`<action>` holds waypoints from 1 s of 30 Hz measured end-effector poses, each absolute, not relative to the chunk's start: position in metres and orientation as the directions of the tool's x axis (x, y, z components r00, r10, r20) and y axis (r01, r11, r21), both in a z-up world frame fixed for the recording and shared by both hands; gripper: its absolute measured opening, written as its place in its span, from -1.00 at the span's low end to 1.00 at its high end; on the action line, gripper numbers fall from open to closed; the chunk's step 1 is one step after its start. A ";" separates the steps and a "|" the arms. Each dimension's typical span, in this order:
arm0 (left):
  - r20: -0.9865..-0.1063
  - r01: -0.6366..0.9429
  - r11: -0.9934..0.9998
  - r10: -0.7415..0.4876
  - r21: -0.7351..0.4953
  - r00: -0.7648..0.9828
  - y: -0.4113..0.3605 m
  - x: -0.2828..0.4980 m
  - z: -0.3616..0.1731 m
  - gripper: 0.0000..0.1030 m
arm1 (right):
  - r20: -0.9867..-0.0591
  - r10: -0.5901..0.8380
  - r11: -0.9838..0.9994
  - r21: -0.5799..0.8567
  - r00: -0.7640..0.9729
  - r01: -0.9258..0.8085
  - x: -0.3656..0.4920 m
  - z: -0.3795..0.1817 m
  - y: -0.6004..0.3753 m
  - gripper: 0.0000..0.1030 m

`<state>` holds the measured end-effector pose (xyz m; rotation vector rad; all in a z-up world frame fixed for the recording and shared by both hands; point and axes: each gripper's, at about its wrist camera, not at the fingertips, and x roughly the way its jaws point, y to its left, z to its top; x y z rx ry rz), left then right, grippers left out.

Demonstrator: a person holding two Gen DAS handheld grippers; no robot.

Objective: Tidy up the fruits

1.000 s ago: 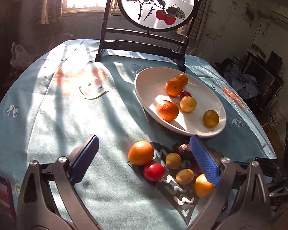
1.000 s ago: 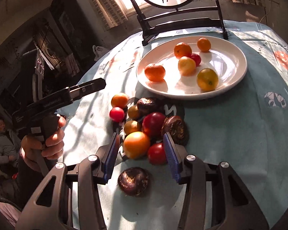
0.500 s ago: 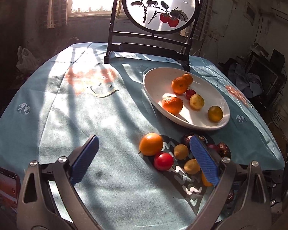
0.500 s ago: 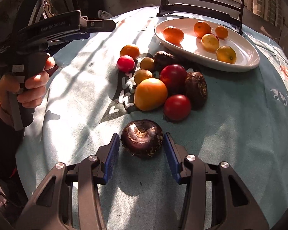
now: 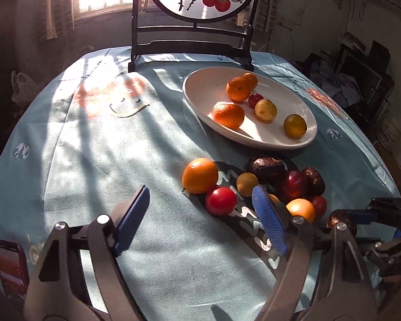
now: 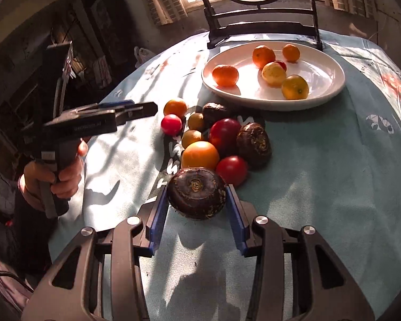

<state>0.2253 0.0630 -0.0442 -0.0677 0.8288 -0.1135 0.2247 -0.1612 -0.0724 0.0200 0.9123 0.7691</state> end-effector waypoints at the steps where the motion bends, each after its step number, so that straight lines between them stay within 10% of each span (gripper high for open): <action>1: -0.741 0.096 0.991 -0.134 -0.094 0.658 0.058 0.226 -0.048 0.32 | -0.701 0.604 0.749 0.337 0.379 -0.571 0.228 -0.072 -0.166 -0.16; 12: -0.787 0.167 0.985 -0.144 -0.052 0.600 0.039 0.232 -0.071 -0.26 | -0.700 0.594 0.769 0.348 0.397 -0.536 0.230 -0.071 -0.172 -0.16; 30: -0.791 0.135 0.986 -0.159 -0.097 0.591 0.045 0.242 -0.076 -0.40 | -0.706 0.588 0.770 0.339 0.395 -0.540 0.227 -0.074 -0.169 -0.16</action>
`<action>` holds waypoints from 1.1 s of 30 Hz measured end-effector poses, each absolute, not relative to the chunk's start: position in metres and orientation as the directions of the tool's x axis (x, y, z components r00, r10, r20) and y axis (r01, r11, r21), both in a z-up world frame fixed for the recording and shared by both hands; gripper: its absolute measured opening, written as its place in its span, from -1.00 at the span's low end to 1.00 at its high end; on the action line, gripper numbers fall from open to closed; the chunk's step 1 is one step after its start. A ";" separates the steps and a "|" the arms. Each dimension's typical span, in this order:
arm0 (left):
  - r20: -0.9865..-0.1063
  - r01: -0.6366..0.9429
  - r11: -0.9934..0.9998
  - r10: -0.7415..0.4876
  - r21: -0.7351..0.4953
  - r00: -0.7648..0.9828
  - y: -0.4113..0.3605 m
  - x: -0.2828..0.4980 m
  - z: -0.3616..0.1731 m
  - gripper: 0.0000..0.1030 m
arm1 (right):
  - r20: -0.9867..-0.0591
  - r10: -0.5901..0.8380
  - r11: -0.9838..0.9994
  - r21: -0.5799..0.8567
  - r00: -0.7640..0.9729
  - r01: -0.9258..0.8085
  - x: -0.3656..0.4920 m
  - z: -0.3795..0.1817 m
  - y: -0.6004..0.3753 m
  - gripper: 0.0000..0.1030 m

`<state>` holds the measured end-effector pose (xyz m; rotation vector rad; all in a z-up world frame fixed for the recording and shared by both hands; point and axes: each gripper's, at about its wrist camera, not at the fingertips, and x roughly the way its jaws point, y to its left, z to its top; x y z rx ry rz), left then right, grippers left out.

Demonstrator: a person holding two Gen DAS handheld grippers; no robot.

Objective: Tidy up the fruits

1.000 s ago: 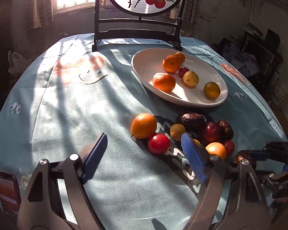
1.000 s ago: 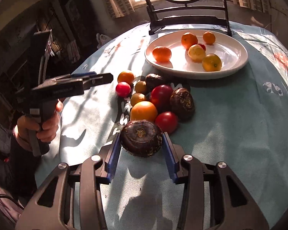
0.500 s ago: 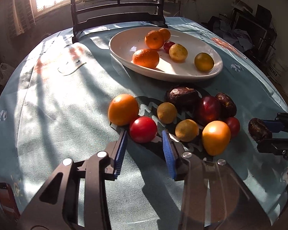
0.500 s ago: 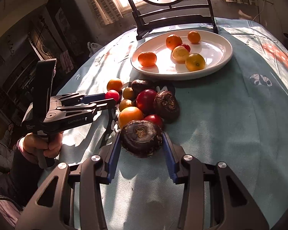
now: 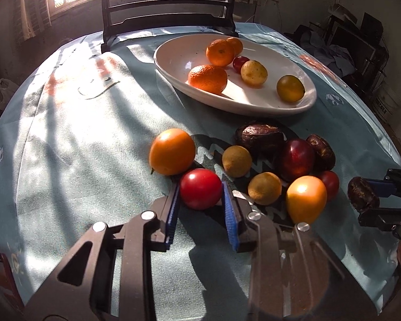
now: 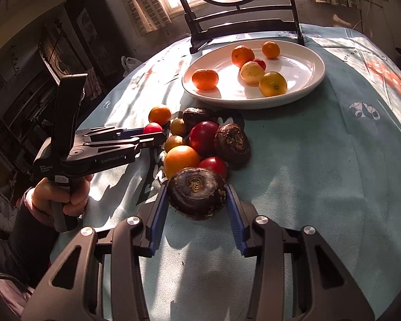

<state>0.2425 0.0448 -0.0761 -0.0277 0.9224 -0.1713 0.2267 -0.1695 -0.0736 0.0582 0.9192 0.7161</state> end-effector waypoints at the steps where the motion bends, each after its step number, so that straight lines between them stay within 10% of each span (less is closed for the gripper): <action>1: -0.784 0.132 0.986 -0.165 -0.106 0.598 0.046 0.240 -0.073 -0.40 | -0.704 0.590 0.770 0.342 0.396 -0.539 0.227 -0.074 -0.170 -0.16; 15: -0.659 0.164 0.965 -0.260 -0.206 0.705 0.025 0.269 -0.018 -0.40 | -0.521 0.571 0.821 0.380 0.634 -0.427 0.275 -0.036 -0.178 -0.16; 33: -0.690 0.057 0.976 -0.191 -0.212 0.698 0.036 0.370 -0.025 -0.40 | -0.608 0.492 0.870 0.310 0.623 -0.384 0.355 -0.057 -0.135 -0.16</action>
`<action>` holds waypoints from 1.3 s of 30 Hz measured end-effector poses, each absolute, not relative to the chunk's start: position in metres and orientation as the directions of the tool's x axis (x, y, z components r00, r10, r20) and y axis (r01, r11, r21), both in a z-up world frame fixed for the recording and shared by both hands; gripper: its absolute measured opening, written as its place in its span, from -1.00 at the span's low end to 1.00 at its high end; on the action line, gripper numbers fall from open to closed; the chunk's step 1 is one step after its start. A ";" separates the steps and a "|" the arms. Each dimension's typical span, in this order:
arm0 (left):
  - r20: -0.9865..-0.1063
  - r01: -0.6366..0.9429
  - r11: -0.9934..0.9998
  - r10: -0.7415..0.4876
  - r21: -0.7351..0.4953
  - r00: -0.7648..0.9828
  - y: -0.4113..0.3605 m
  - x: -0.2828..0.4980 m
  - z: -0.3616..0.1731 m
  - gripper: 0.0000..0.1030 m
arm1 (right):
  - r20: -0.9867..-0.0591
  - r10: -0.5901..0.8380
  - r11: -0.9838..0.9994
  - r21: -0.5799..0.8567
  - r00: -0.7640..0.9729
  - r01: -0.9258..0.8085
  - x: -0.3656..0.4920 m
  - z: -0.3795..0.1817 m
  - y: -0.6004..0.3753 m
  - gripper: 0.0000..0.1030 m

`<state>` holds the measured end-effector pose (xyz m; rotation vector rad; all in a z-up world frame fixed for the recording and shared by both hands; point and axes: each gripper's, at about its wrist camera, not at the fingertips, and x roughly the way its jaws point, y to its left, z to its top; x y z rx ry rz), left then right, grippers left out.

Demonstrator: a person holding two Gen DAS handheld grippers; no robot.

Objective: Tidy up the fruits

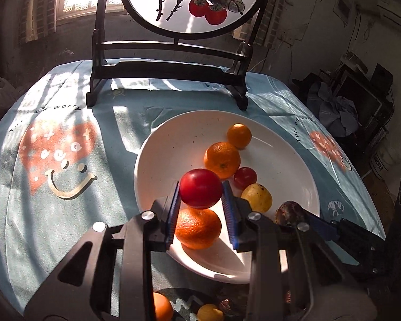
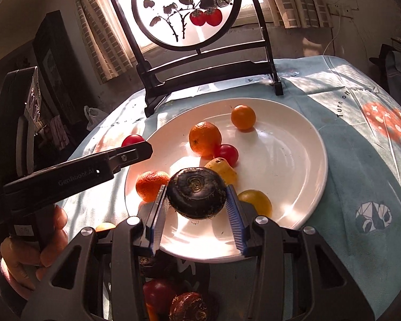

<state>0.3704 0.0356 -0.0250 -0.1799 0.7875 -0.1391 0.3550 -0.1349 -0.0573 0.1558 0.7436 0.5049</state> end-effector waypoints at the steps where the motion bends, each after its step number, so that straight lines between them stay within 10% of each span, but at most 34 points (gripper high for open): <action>1: -0.694 0.057 0.976 -0.188 -0.208 0.695 0.035 0.373 -0.027 -0.40 | -0.610 0.493 0.869 0.310 0.621 -0.386 0.356 -0.058 -0.134 -0.16; 5: -0.704 0.049 0.979 -0.176 -0.197 0.688 0.035 0.377 -0.031 -0.39 | -0.616 0.494 0.868 0.305 0.613 -0.392 0.358 -0.060 -0.132 -0.15; 8: -0.690 0.014 0.989 -0.111 -0.145 0.715 0.036 0.366 -0.022 0.56 | -0.627 0.490 0.870 0.305 0.605 -0.388 0.357 -0.058 -0.133 -0.08; 14: -0.631 -0.017 0.994 -0.055 -0.108 0.774 0.045 0.321 0.011 0.90 | -0.589 0.518 0.852 0.288 0.620 -0.438 0.324 -0.037 -0.140 -0.03; 39: -0.702 -0.181 0.979 0.064 -0.093 0.709 0.094 0.247 -0.029 0.92 | -0.749 0.410 0.780 -0.008 0.521 -0.625 0.226 -0.073 -0.089 -0.03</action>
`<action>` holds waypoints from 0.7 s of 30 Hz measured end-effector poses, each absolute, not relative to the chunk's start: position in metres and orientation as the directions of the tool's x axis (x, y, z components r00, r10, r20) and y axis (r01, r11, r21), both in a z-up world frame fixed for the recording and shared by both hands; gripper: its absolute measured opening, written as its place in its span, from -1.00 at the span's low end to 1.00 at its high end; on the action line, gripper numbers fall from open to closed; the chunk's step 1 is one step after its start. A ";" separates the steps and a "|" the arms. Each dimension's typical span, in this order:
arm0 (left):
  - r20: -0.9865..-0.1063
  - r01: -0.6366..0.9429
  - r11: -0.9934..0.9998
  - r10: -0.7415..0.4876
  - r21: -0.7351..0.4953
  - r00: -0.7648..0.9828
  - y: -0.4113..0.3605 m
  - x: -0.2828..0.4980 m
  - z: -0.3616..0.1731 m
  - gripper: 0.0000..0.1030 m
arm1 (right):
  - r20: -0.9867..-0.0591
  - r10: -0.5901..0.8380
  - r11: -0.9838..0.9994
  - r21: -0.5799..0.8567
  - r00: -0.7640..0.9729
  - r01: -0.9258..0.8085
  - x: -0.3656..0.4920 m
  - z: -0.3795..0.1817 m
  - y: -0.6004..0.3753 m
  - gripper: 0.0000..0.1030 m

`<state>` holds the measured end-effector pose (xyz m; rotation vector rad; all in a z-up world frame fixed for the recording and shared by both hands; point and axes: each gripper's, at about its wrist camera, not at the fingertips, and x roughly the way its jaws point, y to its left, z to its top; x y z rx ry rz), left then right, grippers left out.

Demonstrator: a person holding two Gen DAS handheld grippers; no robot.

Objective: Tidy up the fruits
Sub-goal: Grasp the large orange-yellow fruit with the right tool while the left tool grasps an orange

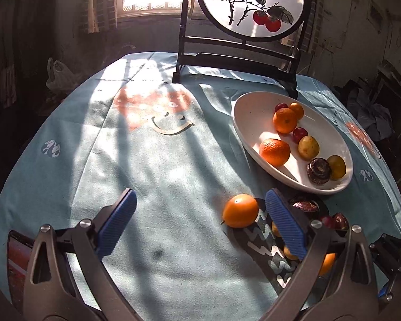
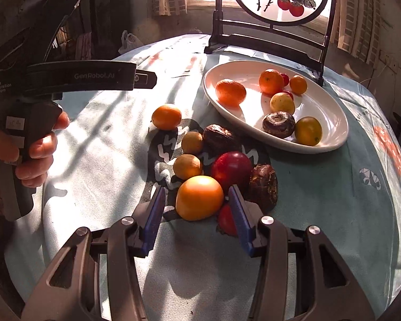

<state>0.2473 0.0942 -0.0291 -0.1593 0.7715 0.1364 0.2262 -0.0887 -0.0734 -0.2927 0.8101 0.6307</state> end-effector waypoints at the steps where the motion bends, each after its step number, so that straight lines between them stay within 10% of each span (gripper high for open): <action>1: -0.701 -0.179 0.980 0.064 -0.091 0.710 0.094 0.247 -0.029 0.92 | -0.748 0.402 0.781 -0.021 0.528 -0.624 0.226 -0.074 -0.088 -0.03; 21: -0.705 -0.187 0.978 0.067 -0.095 0.706 0.096 0.247 -0.029 0.92 | -0.721 0.214 0.745 -0.316 0.659 -0.588 0.212 -0.091 -0.053 -0.20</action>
